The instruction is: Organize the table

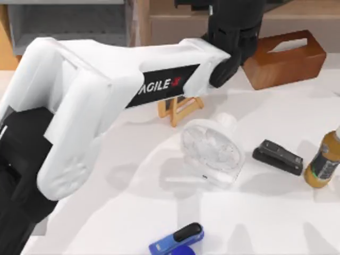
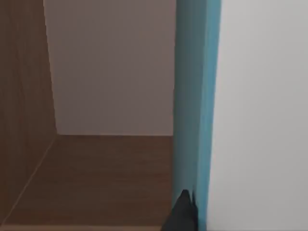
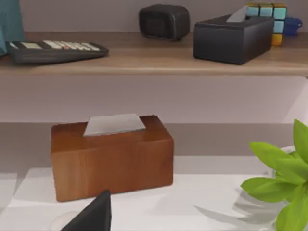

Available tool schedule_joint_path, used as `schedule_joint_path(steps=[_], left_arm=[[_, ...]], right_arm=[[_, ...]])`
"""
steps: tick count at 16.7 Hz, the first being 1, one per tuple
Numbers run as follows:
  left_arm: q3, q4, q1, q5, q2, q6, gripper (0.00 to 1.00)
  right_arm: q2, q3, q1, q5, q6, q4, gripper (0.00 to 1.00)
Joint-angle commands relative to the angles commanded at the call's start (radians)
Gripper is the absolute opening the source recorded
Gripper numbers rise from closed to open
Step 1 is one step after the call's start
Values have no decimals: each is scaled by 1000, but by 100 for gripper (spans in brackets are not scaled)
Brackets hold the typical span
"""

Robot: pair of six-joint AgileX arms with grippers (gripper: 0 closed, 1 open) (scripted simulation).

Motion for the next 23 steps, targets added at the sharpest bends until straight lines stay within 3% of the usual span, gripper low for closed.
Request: schedule_joint_path(steps=[5,12,16,23], left_arm=[[-142,39,-38,-40,-102,3,0],[-169,52,-29,-20,-119,10,0],[-331,127,0,86,-228,43,0],[-800,293,21,377,-531,219,0]], right_arm=[[0,0,0,0,0,0,100],[0,0,0,0,0,0,100],[0,0,0,0,0,0,100],[0,0,0,0,0,0,100]])
